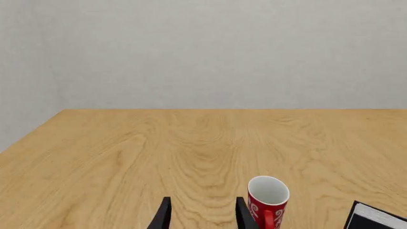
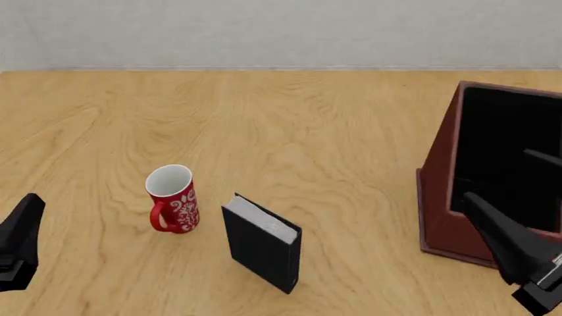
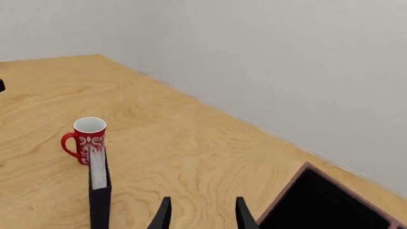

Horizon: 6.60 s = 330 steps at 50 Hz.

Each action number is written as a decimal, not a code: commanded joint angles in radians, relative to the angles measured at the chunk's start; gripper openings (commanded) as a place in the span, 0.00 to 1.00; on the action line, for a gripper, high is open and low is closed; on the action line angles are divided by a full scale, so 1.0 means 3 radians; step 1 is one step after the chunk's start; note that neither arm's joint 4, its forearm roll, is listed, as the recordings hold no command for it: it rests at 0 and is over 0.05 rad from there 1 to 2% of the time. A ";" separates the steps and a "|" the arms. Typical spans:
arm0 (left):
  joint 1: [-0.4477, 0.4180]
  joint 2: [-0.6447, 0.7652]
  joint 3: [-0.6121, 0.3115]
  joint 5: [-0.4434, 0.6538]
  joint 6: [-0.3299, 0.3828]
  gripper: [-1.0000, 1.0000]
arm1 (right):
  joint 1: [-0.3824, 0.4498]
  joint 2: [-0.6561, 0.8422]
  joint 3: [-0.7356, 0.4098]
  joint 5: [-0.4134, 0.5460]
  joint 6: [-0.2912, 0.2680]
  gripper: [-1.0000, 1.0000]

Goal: Pick up the book and place it in the left compartment of the caddy.

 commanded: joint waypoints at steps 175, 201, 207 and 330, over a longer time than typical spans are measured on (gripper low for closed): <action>0.0000 0.0000 0.0000 0.0000 0.0000 1.00 | 0.1352 0.4938 0.0049 -0.4303 0.0789 0.00; 0.0000 0.0000 0.0000 0.0000 0.0000 1.00 | 0.1207 0.4010 0.0219 -0.3691 0.0633 0.00; 0.0000 0.0000 0.0000 0.0000 0.0000 1.00 | 0.1198 0.3882 0.0231 -0.3589 0.0614 0.00; 0.0000 0.0000 0.0000 0.0000 0.0000 1.00 | 0.0693 0.0207 -0.0817 0.0460 0.0384 0.00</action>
